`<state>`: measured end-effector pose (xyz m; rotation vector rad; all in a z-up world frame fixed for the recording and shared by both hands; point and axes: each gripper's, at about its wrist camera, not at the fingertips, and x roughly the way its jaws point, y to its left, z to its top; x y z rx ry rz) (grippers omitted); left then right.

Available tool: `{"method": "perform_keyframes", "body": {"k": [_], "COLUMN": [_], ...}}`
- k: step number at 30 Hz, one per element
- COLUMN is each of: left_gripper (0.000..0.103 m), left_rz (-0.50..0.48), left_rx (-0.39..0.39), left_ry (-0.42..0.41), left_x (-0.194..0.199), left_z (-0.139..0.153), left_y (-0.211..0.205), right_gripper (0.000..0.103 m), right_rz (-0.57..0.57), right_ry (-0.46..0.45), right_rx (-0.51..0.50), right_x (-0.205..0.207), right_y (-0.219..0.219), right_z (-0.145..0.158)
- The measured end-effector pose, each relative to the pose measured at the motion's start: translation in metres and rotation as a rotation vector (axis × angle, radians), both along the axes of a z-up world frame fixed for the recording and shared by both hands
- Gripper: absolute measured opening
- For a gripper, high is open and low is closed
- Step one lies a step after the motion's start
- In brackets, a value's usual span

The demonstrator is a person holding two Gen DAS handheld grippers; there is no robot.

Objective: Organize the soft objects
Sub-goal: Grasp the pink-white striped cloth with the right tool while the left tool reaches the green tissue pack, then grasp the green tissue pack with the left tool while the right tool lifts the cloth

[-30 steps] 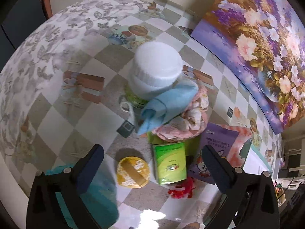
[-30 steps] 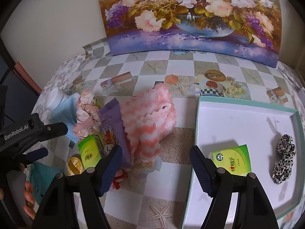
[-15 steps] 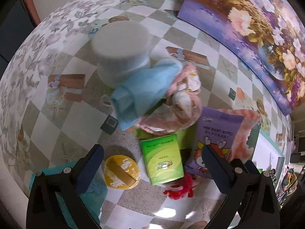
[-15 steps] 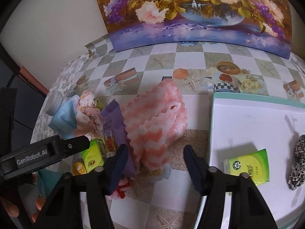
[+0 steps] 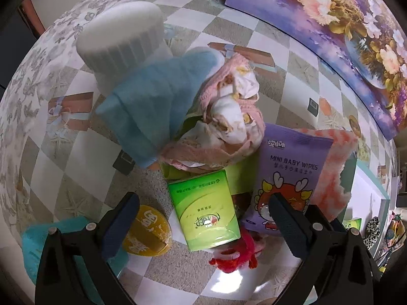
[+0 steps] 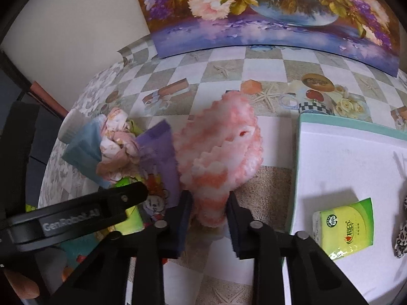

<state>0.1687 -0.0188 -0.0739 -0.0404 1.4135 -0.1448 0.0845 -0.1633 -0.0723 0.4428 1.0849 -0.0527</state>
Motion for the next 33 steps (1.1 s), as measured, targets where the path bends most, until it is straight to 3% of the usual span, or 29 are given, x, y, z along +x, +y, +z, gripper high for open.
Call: {"method": "perform_keyframes", "body": {"k": [2, 5, 8, 13, 17, 23, 33], "left_gripper": [0.101, 0.091, 0.09, 0.075, 0.051, 0.051, 0.05], "left_rz": [0.001, -0.003, -0.007, -0.013, -0.013, -0.014, 0.005], "left_rx": [-0.001, -0.004, -0.004, -0.01, -0.003, -0.007, -0.03], "left_ry": [0.002, -0.002, -0.001, 0.006, 0.016, 0.014, -0.019], "left_x": [0.001, 0.0, 0.0, -0.002, -0.004, -0.004, -0.006], "left_z": [-0.002, -0.002, -0.003, -0.005, -0.01, -0.012, 0.008], "left_y": [-0.002, -0.003, -0.004, -0.004, -0.004, -0.003, 0.011], "right_gripper": [0.027, 0.027, 0.027, 0.023, 0.023, 0.023, 0.007], "right_rz": [0.001, 0.003, 0.004, 0.009, 0.008, 0.01, 0.019], "right_ry": [-0.005, -0.004, -0.004, -0.008, -0.012, -0.014, -0.043], "right_rx": [-0.004, -0.002, -0.003, -0.005, -0.005, -0.002, -0.006], "right_x": [0.0, 0.0, -0.001, -0.001, -0.001, -0.001, -0.003], "right_y": [0.0, 0.001, 0.001, 0.002, 0.001, 0.001, 0.001], "right_z": [0.001, 0.001, 0.002, 0.003, 0.004, 0.005, 0.012]}}
